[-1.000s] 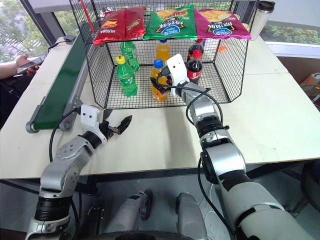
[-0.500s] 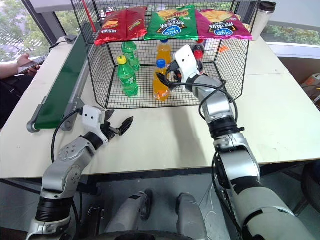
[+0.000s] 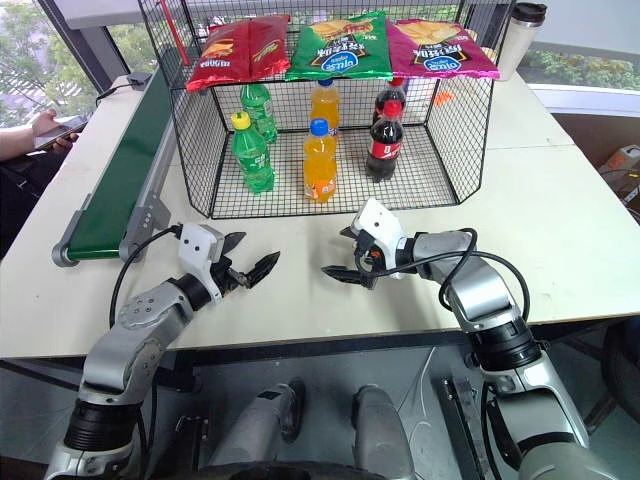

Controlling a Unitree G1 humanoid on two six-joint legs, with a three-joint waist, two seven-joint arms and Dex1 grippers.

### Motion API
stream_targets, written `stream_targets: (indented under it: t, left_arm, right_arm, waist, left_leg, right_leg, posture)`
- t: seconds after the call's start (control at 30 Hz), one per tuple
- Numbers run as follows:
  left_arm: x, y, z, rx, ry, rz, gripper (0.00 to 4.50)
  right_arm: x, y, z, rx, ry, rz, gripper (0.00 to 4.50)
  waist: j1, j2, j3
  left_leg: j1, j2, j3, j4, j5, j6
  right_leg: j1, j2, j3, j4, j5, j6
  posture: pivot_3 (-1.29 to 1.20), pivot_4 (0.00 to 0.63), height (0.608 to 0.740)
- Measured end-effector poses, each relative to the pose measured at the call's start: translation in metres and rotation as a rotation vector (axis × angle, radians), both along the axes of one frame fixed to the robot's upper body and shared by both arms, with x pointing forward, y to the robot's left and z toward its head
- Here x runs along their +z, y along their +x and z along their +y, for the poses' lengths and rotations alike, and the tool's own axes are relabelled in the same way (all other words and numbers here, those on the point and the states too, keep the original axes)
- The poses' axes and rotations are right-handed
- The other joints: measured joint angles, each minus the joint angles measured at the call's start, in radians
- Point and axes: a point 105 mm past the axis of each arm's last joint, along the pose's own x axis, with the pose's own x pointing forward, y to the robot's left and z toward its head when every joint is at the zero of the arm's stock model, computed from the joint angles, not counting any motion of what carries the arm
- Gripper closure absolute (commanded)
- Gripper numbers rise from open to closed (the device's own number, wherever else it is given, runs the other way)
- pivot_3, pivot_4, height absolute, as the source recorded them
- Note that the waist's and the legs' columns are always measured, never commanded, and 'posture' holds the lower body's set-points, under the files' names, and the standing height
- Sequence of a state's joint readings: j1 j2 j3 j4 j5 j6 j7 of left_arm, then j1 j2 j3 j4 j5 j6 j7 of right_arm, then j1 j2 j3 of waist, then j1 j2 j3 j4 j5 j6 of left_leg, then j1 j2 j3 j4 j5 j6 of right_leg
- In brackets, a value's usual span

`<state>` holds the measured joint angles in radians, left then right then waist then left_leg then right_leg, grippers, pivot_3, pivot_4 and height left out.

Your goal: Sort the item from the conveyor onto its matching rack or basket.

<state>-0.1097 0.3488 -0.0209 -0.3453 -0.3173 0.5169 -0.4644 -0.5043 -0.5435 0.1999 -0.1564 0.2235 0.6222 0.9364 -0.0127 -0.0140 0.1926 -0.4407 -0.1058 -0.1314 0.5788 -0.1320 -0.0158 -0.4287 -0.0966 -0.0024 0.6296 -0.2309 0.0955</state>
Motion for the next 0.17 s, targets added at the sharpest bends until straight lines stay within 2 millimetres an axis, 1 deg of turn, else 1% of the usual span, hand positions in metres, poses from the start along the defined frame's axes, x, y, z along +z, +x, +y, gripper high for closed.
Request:
stream_targets:
  t: [0.17]
  left_arm:
    - [-0.0055, -0.0053, 0.0006, -0.035, 0.022, 0.021, 0.0]
  right_arm:
    - [-0.0098, -0.0015, -0.0029, -0.035, 0.002, 0.031, 0.02]
  waist:
    - [0.003, 0.0, 0.0]
  left_leg:
    - [-0.001, -0.001, 0.0, 0.0, 0.0, 0.0]
  right_leg:
    - [0.0, -0.001, 0.0, -0.001, 0.001, -0.002]
  posture:
    - [0.0, 0.15, 0.739]
